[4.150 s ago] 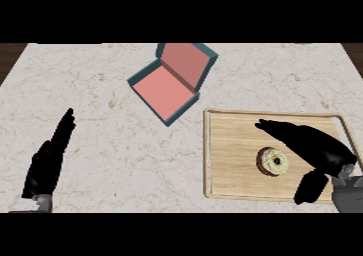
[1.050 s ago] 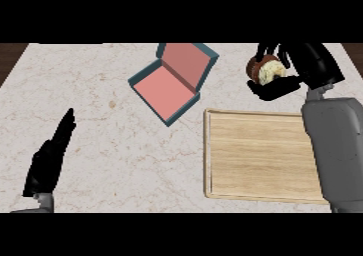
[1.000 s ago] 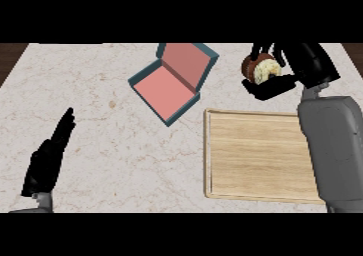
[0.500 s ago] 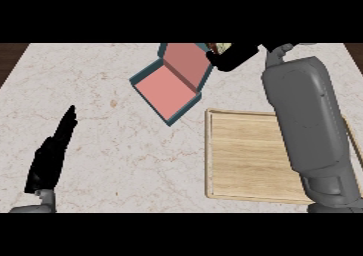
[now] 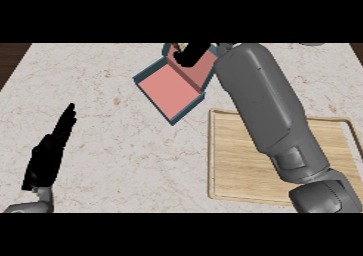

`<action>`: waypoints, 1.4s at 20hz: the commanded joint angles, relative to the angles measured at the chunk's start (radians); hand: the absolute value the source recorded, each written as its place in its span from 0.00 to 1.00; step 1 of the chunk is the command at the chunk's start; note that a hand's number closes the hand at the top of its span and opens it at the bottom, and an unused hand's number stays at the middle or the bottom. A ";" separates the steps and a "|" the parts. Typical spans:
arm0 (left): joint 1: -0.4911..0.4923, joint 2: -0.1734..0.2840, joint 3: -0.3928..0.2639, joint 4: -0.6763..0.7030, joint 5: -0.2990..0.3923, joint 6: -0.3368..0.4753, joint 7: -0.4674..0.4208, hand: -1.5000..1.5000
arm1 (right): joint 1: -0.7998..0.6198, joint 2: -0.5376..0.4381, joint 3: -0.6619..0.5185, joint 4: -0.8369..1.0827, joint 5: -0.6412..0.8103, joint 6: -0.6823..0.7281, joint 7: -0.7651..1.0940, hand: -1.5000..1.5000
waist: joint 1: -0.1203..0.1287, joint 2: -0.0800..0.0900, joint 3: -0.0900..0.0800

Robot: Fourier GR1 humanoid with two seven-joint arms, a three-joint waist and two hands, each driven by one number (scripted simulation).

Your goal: Pick the cupcake from the tray and place it in the cardboard box

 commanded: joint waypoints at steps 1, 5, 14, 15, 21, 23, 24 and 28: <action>0.023 -0.037 -0.032 -0.019 -0.014 0.014 -0.001 0.50 | -0.049 0.015 0.031 0.197 -0.010 -0.103 -0.022 1.00 | 0.018 0.005 0.000; -0.010 -0.047 -0.048 -0.010 -0.031 0.020 0.011 0.50 | -0.105 0.016 0.043 0.341 -0.019 -0.131 -0.014 1.00 | 0.023 0.008 0.000; -0.037 -0.045 -0.054 -0.008 -0.035 0.011 0.006 0.50 | -0.130 0.016 0.003 0.508 -0.117 -0.265 -0.089 0.00 | 0.059 0.022 0.000; -0.087 -0.003 -0.016 -0.008 -0.011 -0.019 0.053 0.50 | -0.157 0.016 -0.011 0.512 -0.136 -0.260 -0.073 0.00 | 0.055 0.020 0.000; -0.066 -0.024 -0.023 0.018 -0.006 -0.015 0.014 0.50 | -0.123 0.016 -0.156 0.450 -0.279 -0.449 -0.171 0.00 | 0.049 0.024 0.001; -0.045 -0.027 -0.032 0.010 -0.025 0.000 0.007 0.50 | -0.097 0.016 -0.212 0.428 -0.330 -0.477 -0.229 0.00 | 0.037 0.021 0.002; -0.019 -0.037 -0.049 -0.027 -0.038 0.008 0.022 0.50 | -0.127 0.014 -0.231 0.427 -0.348 -0.465 -0.219 0.00 | 0.040 0.015 0.002; -0.037 -0.012 -0.008 -0.014 -0.005 -0.011 0.019 0.50 | -0.073 -0.034 -0.337 0.402 -0.461 -0.415 -0.344 0.00 | 0.021 0.016 0.002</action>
